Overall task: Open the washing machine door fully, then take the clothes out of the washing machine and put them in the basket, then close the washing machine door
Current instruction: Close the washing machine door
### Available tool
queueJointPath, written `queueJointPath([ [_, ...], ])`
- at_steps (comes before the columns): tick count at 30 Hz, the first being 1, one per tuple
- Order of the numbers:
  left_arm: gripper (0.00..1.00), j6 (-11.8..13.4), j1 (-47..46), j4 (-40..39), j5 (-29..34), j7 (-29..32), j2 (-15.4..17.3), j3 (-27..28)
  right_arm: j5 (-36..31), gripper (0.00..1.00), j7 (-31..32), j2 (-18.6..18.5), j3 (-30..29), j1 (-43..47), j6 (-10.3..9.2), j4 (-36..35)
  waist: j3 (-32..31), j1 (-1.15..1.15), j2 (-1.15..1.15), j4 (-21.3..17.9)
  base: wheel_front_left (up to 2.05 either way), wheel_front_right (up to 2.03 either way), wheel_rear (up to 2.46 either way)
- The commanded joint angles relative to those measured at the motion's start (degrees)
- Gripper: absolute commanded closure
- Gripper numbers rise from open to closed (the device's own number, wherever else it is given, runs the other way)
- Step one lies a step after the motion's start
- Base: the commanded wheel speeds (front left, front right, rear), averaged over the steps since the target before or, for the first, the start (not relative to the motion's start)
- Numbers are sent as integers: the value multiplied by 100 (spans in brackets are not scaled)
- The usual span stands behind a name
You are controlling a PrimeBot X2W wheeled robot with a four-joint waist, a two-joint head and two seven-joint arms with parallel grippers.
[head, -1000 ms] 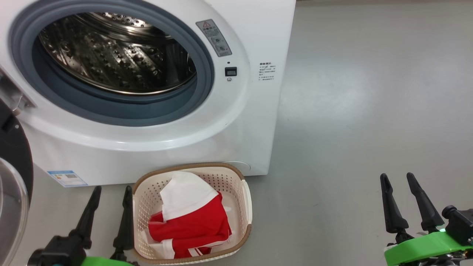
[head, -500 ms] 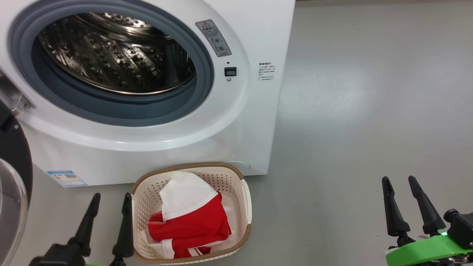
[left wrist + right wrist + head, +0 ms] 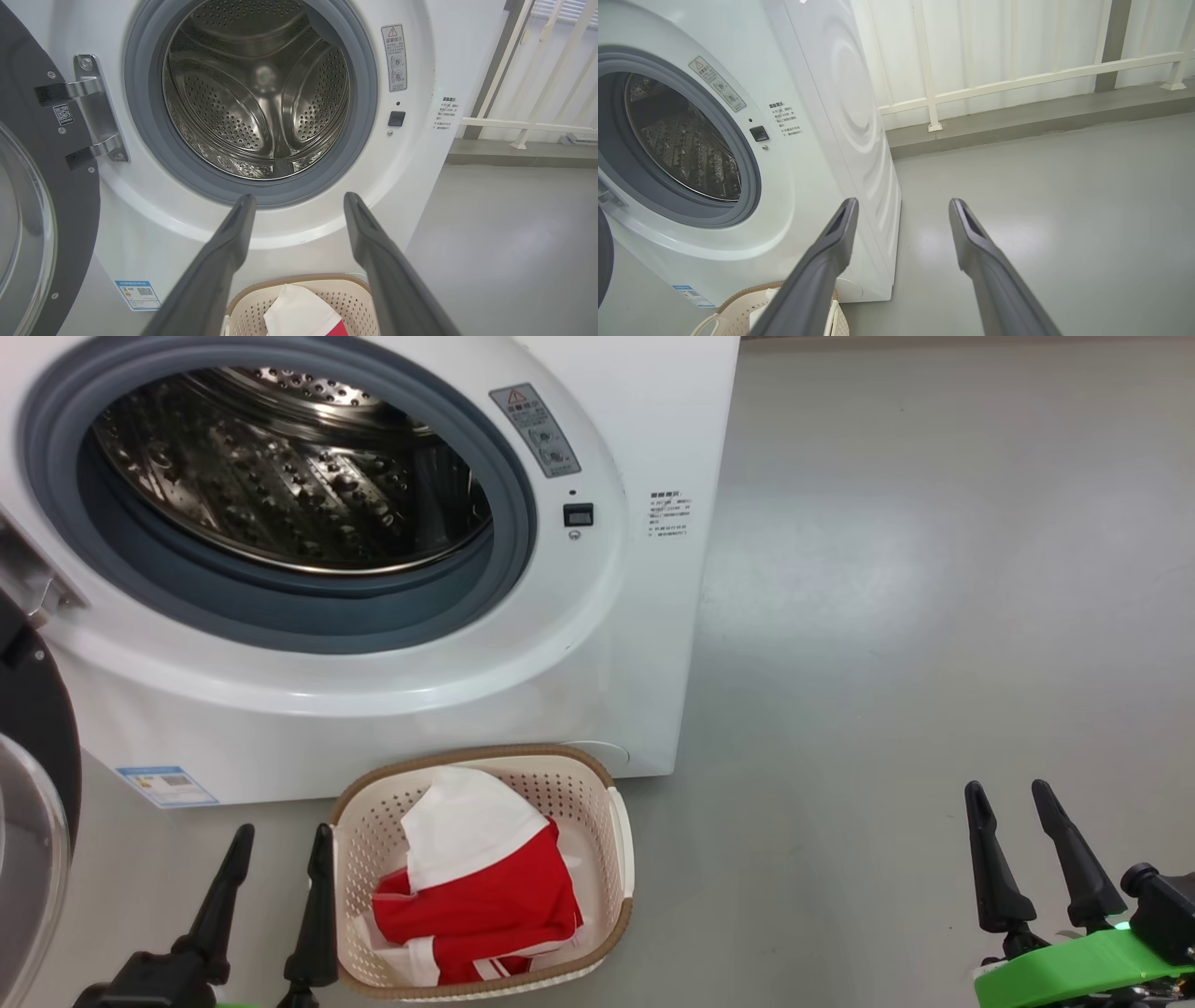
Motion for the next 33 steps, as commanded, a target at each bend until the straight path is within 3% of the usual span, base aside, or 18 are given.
queueJointPath([
  [1, 0, -32, -36, -130, 48, -28, 45, 204, -11, 0, -36, -91, 87, -96, 37, -131, 1, 0, 0, 4, -88, 88, 0],
  [16, 0, -32, -47, -139, 23, -28, 45, 196, -8, 0, -36, -64, 88, -131, 37, -123, 20, 0, 0, 14, -133, 130, 3],
  [33, 0, -32, -16, -44, -48, -28, 45, 215, -15, 0, -36, -62, 139, -125, 37, -93, -91, 0, 0, 110, -10, 10, 0],
])
